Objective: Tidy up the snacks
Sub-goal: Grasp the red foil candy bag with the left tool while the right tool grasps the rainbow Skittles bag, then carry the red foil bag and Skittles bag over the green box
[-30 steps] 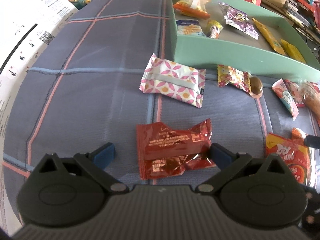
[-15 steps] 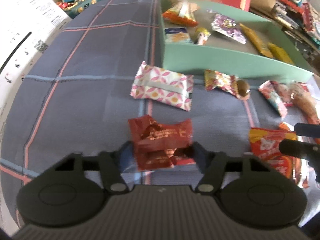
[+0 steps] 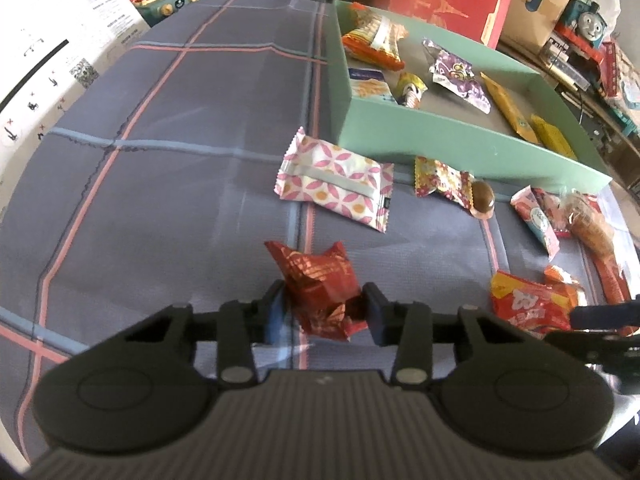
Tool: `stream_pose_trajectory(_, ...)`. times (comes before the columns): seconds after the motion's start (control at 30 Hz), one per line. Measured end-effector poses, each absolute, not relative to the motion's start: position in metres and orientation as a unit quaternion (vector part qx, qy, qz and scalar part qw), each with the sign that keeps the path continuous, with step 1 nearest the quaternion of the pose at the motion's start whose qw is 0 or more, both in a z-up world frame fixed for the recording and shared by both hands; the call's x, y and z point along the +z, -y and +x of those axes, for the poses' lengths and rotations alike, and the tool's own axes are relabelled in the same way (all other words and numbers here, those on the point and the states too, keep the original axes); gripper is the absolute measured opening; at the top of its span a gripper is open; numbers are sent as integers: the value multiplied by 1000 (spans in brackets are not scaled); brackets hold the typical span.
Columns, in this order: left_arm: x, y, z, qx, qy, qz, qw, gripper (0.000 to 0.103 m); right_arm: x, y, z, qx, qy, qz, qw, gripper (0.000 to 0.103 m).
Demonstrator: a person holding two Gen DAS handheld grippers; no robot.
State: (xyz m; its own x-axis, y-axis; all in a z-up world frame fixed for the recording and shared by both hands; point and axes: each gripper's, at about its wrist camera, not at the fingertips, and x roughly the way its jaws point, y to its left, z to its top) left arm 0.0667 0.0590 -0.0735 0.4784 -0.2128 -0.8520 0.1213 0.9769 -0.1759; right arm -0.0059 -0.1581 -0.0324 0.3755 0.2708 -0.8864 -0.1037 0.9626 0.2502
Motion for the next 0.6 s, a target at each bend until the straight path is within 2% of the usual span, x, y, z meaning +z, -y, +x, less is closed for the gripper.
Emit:
stream_pose_trajectory(0.07, -74, -61, 66, -99, -500, -51, 859, 41, -39, 148, 4, 104, -552, 69, 824, 69)
stream_pose_trajectory(0.2, -74, -65, 64, -101, -499, -57, 859, 43, -51, 126, 24, 88, -552, 61, 827, 91)
stream_pose_trajectory(0.47, -75, -70, 61, -108, -496, -63, 859, 46, -66, 109, 15, 113, -554, 7, 825, 89)
stream_pose_trajectory(0.6, -75, -62, 62, -109, -496, -49, 860, 55, -69, 119, 9, 117, -552, 1, 826, 84)
